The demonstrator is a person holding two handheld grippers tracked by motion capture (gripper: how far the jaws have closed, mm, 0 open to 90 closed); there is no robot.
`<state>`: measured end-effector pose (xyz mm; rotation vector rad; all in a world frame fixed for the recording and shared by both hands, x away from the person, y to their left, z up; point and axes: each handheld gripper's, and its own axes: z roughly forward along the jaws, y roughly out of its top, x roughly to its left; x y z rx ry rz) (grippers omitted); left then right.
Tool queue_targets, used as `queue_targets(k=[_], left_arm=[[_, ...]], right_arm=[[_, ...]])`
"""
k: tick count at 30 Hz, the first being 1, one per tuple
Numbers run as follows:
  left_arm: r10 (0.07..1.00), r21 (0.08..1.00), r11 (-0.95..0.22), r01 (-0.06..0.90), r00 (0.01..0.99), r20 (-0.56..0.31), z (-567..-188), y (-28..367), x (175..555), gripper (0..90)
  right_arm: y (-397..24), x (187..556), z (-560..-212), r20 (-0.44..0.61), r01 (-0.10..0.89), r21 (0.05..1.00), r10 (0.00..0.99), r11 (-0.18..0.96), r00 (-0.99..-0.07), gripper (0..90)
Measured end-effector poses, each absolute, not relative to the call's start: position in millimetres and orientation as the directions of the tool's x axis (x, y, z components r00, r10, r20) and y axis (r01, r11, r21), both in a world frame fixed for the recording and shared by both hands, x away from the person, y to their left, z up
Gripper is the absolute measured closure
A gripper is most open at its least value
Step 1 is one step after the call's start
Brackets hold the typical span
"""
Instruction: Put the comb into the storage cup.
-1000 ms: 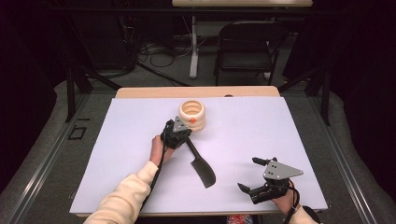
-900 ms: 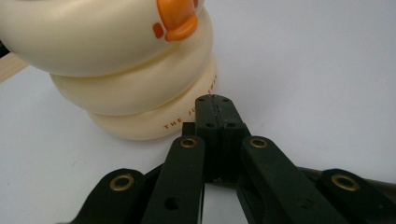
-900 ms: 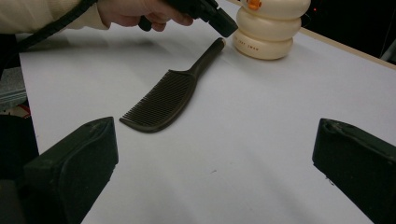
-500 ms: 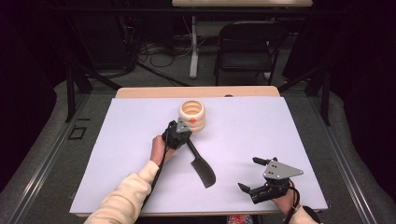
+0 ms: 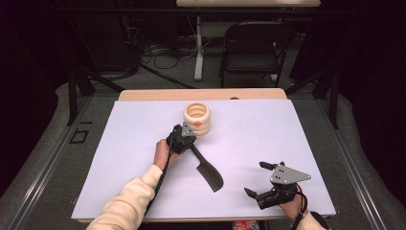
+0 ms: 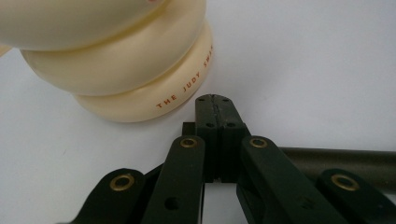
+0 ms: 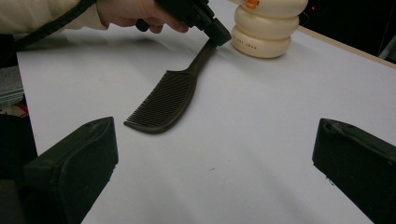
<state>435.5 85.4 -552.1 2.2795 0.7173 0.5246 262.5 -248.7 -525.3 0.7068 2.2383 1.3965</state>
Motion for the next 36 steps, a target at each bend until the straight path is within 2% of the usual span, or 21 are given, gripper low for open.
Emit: queue_targets(k=[36], left_arm=[[0.58, 0.612, -0.689, 0.388, 0.801, 0.145, -547.5, 95.0, 411.8, 89.9]], right_arm=[[-249.6, 262.2, -524.8, -0.074, 0.202, 0.907, 0.613, 0.369, -0.787, 0.0]])
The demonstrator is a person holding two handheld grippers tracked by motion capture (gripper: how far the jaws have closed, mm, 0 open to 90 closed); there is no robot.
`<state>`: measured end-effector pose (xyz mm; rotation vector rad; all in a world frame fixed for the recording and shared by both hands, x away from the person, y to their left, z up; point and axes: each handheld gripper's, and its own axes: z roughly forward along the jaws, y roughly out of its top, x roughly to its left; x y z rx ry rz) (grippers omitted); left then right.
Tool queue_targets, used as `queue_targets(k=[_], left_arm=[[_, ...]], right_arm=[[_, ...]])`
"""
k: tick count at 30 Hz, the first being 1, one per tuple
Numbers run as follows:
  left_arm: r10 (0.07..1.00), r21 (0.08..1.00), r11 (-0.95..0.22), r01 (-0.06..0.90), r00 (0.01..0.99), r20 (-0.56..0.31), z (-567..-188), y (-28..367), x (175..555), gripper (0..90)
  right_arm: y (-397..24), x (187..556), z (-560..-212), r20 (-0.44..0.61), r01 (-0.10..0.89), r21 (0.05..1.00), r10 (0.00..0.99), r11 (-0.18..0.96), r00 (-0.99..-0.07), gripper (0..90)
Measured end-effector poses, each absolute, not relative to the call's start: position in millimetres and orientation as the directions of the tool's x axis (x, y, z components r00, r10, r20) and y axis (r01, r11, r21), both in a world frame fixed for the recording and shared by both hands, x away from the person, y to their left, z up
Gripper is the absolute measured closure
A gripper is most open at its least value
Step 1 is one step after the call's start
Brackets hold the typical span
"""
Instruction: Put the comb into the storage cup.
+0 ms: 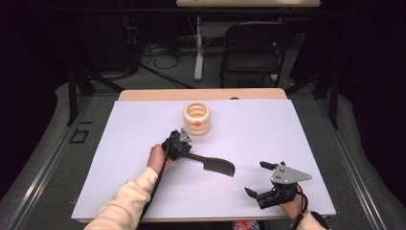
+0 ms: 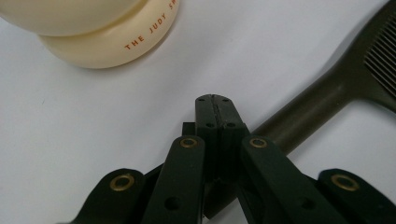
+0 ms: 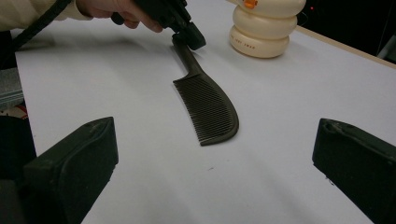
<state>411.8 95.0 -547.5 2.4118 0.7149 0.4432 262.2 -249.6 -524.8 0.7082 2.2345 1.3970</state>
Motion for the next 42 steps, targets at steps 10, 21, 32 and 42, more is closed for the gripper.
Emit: queue_targets(k=[10, 21, 32, 42], left_arm=[[0.567, 0.6, -0.699, 0.388, 0.812, 0.136, -545.3, 94.9, 408.5, 89.9], [0.554, 0.581, -0.712, 0.393, 0.824, 0.122, -543.5, 96.4, 403.1, 89.9], [0.537, 0.565, -0.728, 0.388, 0.835, 0.119, -542.5, 94.5, 398.1, 89.9], [0.538, 0.559, -0.728, 0.397, 0.836, 0.107, -540.4, 96.7, 394.3, 89.8]], right_arm=[[-250.2, 262.5, -525.1, -0.068, 0.205, 0.909, 0.613, 0.363, -0.787, 0.0], [-249.9, 262.2, -525.2, -0.069, 0.206, 0.907, 0.613, 0.367, -0.787, 0.0], [-249.8, 262.5, -525.6, -0.069, 0.208, 0.905, 0.611, 0.371, -0.788, 0.0], [-249.2, 262.0, -525.4, -0.07, 0.207, 0.905, 0.609, 0.372, -0.79, 0.0]])
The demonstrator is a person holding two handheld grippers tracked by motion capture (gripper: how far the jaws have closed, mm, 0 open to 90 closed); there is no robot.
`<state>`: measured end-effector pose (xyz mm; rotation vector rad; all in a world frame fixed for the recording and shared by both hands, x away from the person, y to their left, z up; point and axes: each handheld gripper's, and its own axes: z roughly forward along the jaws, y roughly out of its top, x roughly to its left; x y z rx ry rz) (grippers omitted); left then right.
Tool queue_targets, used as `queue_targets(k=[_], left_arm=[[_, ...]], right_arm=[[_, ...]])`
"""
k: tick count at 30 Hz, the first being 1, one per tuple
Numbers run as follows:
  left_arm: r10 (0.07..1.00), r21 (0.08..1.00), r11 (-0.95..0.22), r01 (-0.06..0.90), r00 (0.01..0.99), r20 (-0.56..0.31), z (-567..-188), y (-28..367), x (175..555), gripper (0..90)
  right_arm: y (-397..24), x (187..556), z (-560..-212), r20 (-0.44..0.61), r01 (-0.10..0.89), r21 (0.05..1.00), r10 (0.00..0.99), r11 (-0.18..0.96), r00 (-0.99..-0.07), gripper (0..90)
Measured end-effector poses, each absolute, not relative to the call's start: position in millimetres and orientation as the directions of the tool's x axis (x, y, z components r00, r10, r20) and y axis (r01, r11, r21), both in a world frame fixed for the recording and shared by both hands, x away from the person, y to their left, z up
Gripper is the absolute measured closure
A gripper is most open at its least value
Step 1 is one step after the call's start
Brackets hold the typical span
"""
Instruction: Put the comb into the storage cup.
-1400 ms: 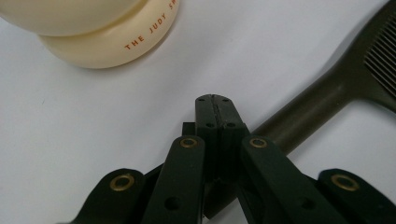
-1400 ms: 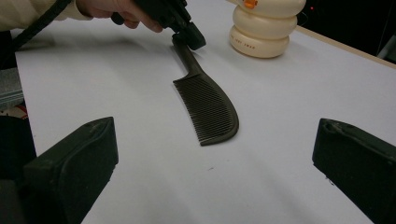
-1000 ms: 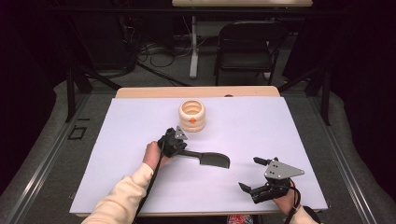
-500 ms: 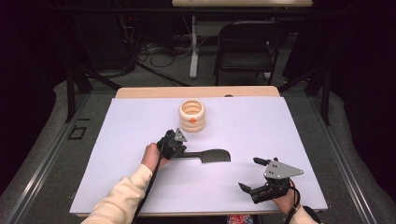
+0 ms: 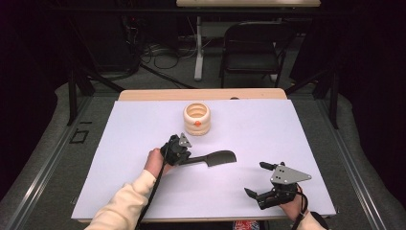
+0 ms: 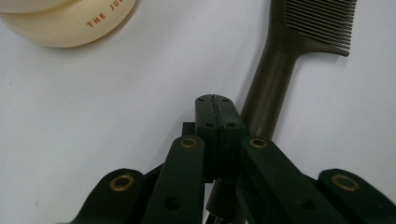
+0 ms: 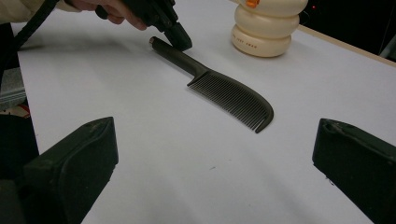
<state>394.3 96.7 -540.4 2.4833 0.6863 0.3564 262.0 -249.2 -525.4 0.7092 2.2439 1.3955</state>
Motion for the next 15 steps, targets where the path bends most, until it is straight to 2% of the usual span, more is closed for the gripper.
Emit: queue_targets(k=[6, 9, 13, 15], left_arm=[[0.54, 0.558, -0.728, 0.399, 0.835, 0.107, -539.6, 97.0, 393.4, 89.6], [0.544, 0.566, -0.717, 0.406, 0.834, 0.091, -537.9, 97.9, 393.5, 84.8], [0.575, 0.599, -0.683, 0.418, 0.814, 0.086, -524.1, 103.6, 399.0, 66.2], [0.597, 0.622, -0.663, 0.417, 0.796, 0.102, -515.8, 107.3, 400.3, 53.5]], right_arm=[[-249.2, 262.6, -525.9, -0.069, 0.209, 0.903, 0.607, 0.375, -0.792, 0.0], [-249.6, 262.7, -525.7, -0.067, 0.21, 0.904, 0.609, 0.373, -0.791, 0.0], [-250.2, 262.6, -525.8, -0.067, 0.212, 0.904, 0.612, 0.372, -0.788, 0.0], [-250.5, 262.5, -525.4, -0.065, 0.212, 0.905, 0.615, 0.368, -0.786, 0.0]])
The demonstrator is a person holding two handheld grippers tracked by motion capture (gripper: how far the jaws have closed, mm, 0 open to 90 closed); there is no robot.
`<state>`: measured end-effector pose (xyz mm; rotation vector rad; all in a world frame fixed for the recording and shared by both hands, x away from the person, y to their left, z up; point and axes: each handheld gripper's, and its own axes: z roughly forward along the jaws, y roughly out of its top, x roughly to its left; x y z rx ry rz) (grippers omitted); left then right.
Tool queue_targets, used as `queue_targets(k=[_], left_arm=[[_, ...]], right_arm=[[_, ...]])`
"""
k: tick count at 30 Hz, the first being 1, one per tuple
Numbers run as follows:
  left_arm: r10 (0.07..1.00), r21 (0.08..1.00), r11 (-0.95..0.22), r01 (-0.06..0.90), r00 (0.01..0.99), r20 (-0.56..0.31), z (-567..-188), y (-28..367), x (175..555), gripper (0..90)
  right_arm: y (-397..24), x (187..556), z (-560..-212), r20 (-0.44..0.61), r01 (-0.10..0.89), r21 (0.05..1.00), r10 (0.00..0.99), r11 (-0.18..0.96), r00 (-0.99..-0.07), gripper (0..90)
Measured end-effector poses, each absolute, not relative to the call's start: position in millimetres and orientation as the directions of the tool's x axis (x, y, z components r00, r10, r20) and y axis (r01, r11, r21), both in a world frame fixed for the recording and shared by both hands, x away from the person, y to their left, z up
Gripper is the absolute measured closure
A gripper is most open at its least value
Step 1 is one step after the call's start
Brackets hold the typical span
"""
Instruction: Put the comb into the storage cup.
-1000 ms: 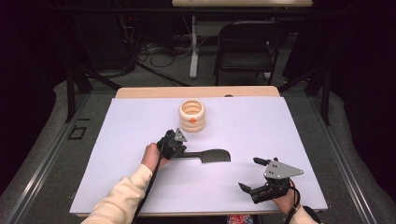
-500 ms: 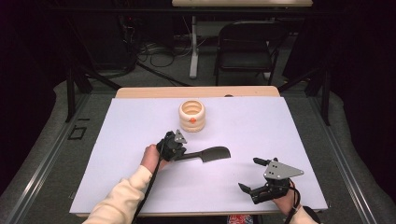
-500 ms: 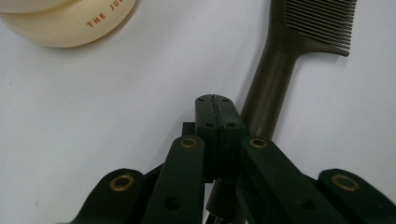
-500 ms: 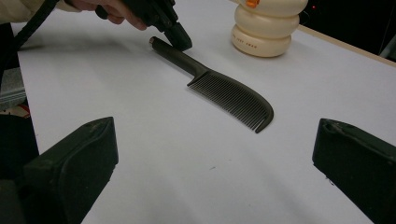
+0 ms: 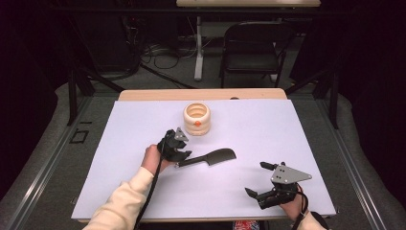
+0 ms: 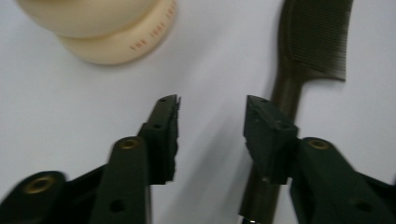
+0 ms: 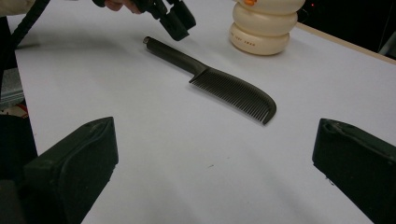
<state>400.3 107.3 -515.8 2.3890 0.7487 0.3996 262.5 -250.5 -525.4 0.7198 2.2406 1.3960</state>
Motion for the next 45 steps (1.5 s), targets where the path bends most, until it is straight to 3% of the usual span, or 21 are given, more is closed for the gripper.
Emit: queue_targets(k=[3, 9, 17, 27, 37, 45], left_arm=[[0.605, 0.633, -0.658, 0.408, 0.787, 0.123, -506.7, 111.3, 401.0, 37.7], [0.576, 0.606, -0.699, 0.38, 0.802, 0.161, -498.9, 107.2, 400.6, 18.0], [0.552, 0.57, -0.738, 0.362, 0.809, 0.201, -497.8, 97.0, 401.9, 0.2], [0.477, 0.528, -0.79, 0.312, 0.853, 0.209, -498.0, 80.0, 401.3, 0.0], [0.46, 0.45, -0.832, 0.325, 0.857, 0.231, -504.9, 67.0, 405.8, 0.0], [0.401, 0.353, -0.878, 0.322, 0.899, 0.176, -512.2, 55.3, 407.5, 16.3]], right_arm=[[-249.8, 262.5, -525.9, -0.065, 0.215, 0.903, 0.612, 0.372, -0.788, 0.0], [-249.2, 262.3, -526.0, -0.066, 0.215, 0.902, 0.612, 0.373, -0.788, 0.0], [-249.0, 262.7, -526.2, -0.062, 0.217, 0.903, 0.612, 0.371, -0.789, 0.0], [-249.2, 262.7, -526.7, -0.062, 0.219, 0.902, 0.615, 0.372, -0.786, 0.0], [-248.2, 263.1, -526.7, -0.056, 0.224, 0.9, 0.61, 0.373, -0.791, 0.0], [-248.7, 263.9, -527.2, -0.046, 0.232, 0.9, 0.609, 0.369, -0.792, 0.0]])
